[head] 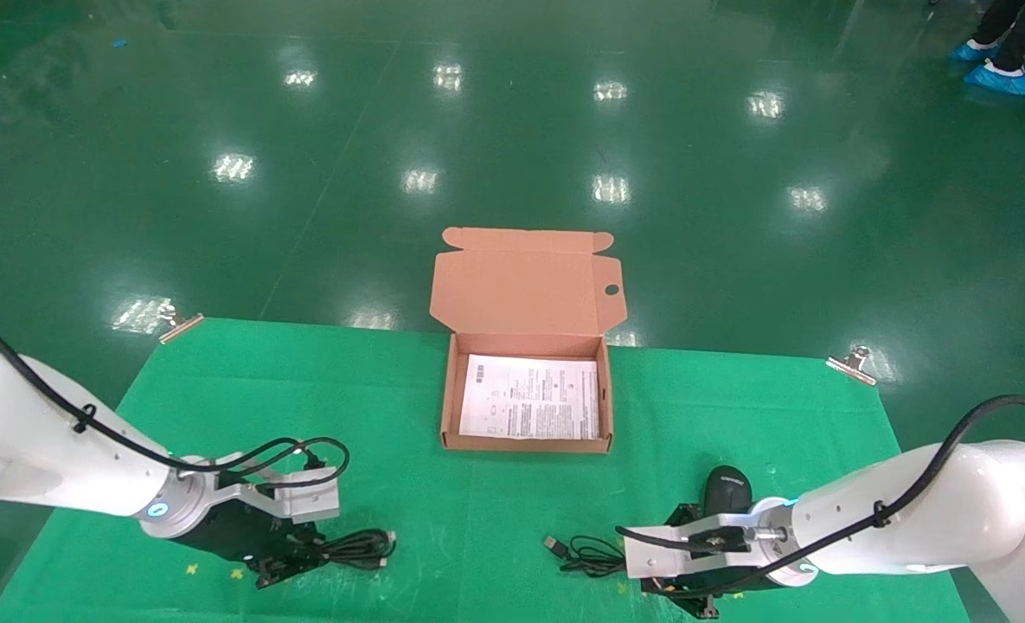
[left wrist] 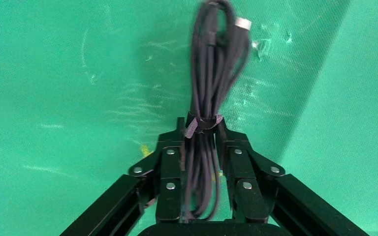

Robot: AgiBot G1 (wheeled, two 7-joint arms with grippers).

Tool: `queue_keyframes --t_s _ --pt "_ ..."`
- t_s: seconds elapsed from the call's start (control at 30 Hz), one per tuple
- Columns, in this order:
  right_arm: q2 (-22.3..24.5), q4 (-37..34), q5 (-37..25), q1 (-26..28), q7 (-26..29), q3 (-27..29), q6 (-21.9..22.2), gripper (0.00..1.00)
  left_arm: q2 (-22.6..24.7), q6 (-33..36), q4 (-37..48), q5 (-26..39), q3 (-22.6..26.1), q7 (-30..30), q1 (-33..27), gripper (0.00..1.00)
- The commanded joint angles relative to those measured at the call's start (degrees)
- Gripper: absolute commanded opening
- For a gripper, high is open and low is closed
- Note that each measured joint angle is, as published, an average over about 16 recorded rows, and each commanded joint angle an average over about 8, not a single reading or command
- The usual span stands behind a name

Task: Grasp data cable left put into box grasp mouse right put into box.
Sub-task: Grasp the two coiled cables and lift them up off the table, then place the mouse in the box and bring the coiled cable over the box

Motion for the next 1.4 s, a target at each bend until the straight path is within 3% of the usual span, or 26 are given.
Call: queue_keyframes --t_s 0.03,0.3,0.5,0.73,0.87,1.1,1.4 --pt "0.0 0.0 0.0 0.0 0.0 0.0 0.0 0.00 0.0 0.0 0.0 0.0 0.0 0.0 0.0 0.00" --pt "0.2 0.1 0.1 0.1 0.1 0.1 0.0 0.00 -0.2 0.0 -0.2 0.1 0.0 0.0 -0.1 0.00" --pt "3.3 2.7 1.3 2.0 1.6 2.2 0.6 0.00 -2.1 0.3 -2.5 -0.1 -0.5 0.2 -1.8 0.00" --pt "9.3 10.3 1.4 7.4 5.4 6.8 2.8 0.00 -6.9 -1.4 -11.9 -0.5 -2.2 -0.4 -5.0 0.00" --pt "9.9 13.8 0.6 11.5 6.8 8.8 4.8 0.00 -9.1 -4.4 -19.6 0.2 -3.2 -2.6 -5.6 0.00" --pt "4.3 13.3 0.7 18.7 5.0 10.2 7.8 0.00 -10.2 -11.3 -31.0 4.7 -4.0 -8.5 -5.5 0.00" --pt "-7.2 1.5 2.9 26.8 -2.7 10.2 12.3 0.00 -7.5 -17.2 -35.7 12.6 -4.5 -16.3 -8.3 0.00"
